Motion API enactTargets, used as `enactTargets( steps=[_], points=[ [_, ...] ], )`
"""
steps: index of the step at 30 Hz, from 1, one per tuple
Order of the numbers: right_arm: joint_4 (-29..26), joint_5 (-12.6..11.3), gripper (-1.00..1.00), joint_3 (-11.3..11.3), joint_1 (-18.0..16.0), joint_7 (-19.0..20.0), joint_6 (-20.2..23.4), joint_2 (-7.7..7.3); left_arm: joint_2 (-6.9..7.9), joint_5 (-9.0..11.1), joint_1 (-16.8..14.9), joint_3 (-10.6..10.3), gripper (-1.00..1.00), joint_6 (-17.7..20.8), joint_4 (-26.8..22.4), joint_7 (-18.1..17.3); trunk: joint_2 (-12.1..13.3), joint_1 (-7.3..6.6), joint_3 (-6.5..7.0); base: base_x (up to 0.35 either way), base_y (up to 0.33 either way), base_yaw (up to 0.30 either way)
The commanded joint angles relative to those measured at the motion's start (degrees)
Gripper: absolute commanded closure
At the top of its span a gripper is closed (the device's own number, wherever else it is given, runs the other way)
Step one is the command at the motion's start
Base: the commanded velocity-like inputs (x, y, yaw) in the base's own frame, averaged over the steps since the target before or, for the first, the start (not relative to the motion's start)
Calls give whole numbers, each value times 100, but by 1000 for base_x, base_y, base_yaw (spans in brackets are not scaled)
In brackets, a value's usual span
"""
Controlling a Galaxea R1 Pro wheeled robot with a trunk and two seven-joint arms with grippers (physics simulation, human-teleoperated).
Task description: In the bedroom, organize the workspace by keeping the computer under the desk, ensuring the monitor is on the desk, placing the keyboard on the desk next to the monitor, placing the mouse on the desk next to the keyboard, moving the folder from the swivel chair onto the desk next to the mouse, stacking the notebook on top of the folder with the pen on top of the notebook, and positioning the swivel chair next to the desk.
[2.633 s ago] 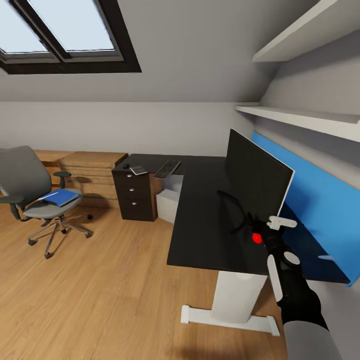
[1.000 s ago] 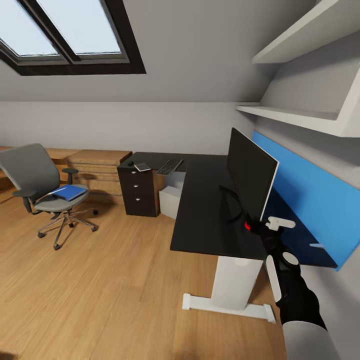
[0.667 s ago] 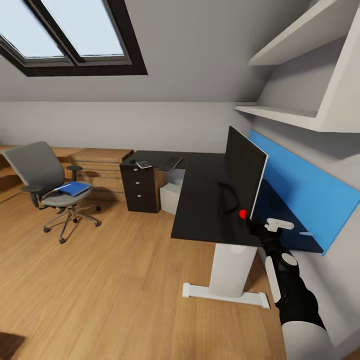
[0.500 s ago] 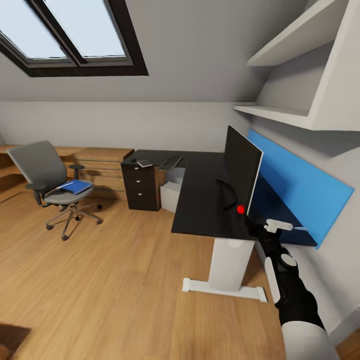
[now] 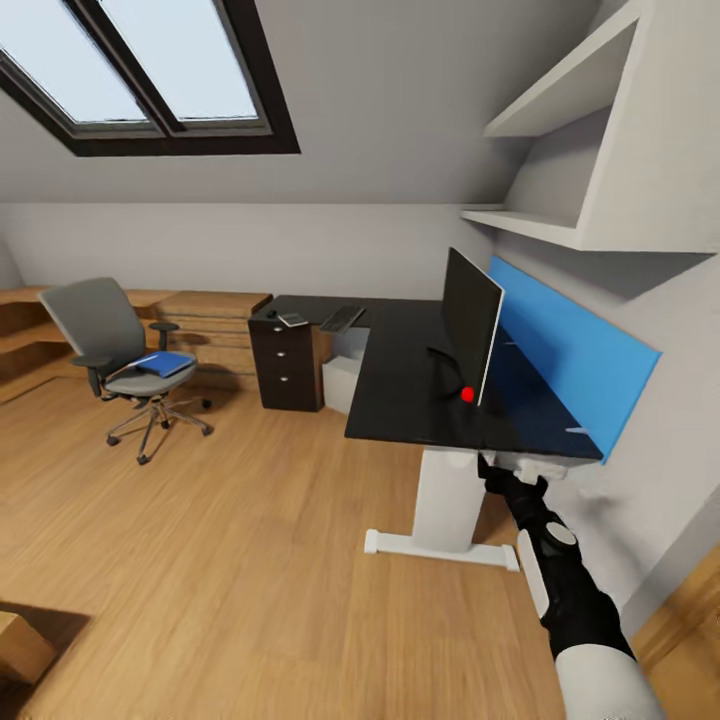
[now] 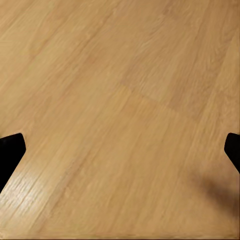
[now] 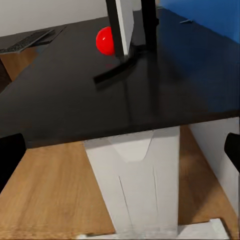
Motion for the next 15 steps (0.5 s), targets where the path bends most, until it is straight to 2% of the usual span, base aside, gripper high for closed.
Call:
enactTargets(
  steps=[1,6,7,10,11,15],
  points=[
    [304,7,-100,-24,-7,46,29,16,-2,5,-3,9,-100,-17,1,10,-4,-4,-6,-276,-27,0],
    [1240,13,-100,-25,-9,42,-37,190,7,5,-3,9,-100,-18,4,14,-4,-4,-6,-154,-21,0],
    [1616,24,-100,-26,-10,42,-93,253,9,5,-3,9,-100,-18,4,14,-4,-4,-6,-58,-8,0],
    [2212,37,-100,-25,-10,41,-273,306,12,3,-3,9,-100,-19,4,10,-4,-4,-6,-38,-5,0],
    [2592,40,-100,-31,-10,41,-474,324,18,3,-3,9,-100,-15,4,9,-4,-4,-6,-19,-3,0],
    [3500,45,-100,-48,-10,39,-1102,343,55,2,-3,9,-100,-12,3,1,-4,-4,-6,-10,-1,0]
  ],
)
